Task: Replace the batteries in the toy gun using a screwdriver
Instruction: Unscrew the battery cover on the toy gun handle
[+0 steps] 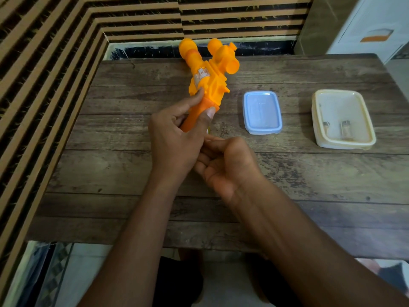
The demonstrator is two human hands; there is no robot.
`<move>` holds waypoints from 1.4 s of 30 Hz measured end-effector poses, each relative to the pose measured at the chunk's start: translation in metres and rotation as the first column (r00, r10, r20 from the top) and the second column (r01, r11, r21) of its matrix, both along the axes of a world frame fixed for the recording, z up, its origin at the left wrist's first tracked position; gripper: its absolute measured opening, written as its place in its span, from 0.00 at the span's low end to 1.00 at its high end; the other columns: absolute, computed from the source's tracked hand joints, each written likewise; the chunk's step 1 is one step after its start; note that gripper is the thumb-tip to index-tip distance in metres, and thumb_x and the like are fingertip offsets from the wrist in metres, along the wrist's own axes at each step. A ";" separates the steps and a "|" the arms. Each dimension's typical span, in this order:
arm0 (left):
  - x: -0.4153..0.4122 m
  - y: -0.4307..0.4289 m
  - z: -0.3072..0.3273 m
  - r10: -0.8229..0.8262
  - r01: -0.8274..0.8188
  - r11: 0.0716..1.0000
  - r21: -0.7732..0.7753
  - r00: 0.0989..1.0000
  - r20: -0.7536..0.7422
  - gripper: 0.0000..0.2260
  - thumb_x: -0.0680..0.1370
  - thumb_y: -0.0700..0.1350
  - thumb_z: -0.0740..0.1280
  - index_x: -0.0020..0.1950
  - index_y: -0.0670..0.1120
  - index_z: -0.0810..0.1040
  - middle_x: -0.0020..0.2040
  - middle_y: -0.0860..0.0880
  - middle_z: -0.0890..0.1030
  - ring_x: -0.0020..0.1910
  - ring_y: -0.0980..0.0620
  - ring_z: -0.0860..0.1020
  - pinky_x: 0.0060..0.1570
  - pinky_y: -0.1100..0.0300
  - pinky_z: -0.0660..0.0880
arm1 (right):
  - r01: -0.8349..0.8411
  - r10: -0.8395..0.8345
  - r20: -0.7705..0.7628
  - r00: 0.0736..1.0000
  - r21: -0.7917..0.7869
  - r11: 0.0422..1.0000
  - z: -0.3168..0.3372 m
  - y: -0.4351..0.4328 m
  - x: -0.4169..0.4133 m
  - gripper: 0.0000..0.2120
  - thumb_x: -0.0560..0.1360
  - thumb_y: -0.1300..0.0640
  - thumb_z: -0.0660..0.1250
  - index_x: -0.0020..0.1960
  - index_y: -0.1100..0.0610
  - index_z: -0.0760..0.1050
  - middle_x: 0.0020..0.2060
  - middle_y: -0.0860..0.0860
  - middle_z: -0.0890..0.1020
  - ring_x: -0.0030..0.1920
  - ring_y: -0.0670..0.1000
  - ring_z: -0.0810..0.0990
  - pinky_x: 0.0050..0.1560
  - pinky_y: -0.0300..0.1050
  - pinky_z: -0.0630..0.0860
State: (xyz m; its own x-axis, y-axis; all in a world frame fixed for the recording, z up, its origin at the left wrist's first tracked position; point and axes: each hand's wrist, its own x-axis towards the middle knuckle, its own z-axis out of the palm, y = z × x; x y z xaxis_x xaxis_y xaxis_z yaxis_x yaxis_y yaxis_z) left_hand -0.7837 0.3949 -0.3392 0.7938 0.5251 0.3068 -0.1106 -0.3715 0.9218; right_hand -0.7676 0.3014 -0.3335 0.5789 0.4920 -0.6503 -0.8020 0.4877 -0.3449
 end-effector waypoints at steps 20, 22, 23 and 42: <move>-0.002 -0.001 0.009 0.165 -0.142 0.921 -0.362 0.986 0.035 0.18 0.78 0.40 0.76 0.67 0.40 0.80 0.58 0.44 0.88 0.55 0.43 0.87 0.57 0.41 0.84 | -0.117 0.172 0.238 0.956 -0.228 0.967 0.005 -0.007 0.012 0.12 0.83 0.68 0.59 0.58 0.65 0.81 0.50 0.59 0.88 0.48 0.53 0.87 0.54 0.46 0.84; -0.004 -0.006 0.012 0.198 -0.163 0.886 -0.434 0.980 0.036 0.19 0.79 0.39 0.75 0.69 0.41 0.78 0.57 0.44 0.87 0.52 0.44 0.88 0.52 0.48 0.85 | -0.103 0.295 0.391 0.872 -0.441 0.891 0.011 -0.018 0.022 0.10 0.83 0.68 0.61 0.56 0.66 0.81 0.47 0.61 0.89 0.44 0.55 0.89 0.50 0.48 0.85; -0.005 -0.009 0.015 0.215 -0.173 0.864 -0.472 0.976 0.036 0.20 0.79 0.39 0.75 0.70 0.41 0.77 0.57 0.44 0.87 0.51 0.45 0.88 0.50 0.52 0.85 | -0.071 0.371 0.462 0.806 -0.546 0.835 0.013 -0.024 0.027 0.09 0.82 0.69 0.61 0.53 0.66 0.81 0.44 0.62 0.88 0.43 0.57 0.90 0.49 0.51 0.86; -0.006 0.003 0.004 0.460 -0.426 0.527 -0.735 0.870 -0.174 0.13 0.83 0.40 0.68 0.68 0.45 0.76 0.50 0.47 0.84 0.31 0.53 0.82 0.31 0.60 0.78 | -0.142 0.999 -0.022 -0.046 -0.989 -0.028 0.017 -0.050 0.043 0.05 0.78 0.67 0.62 0.51 0.62 0.77 0.31 0.54 0.87 0.29 0.50 0.85 0.39 0.45 0.82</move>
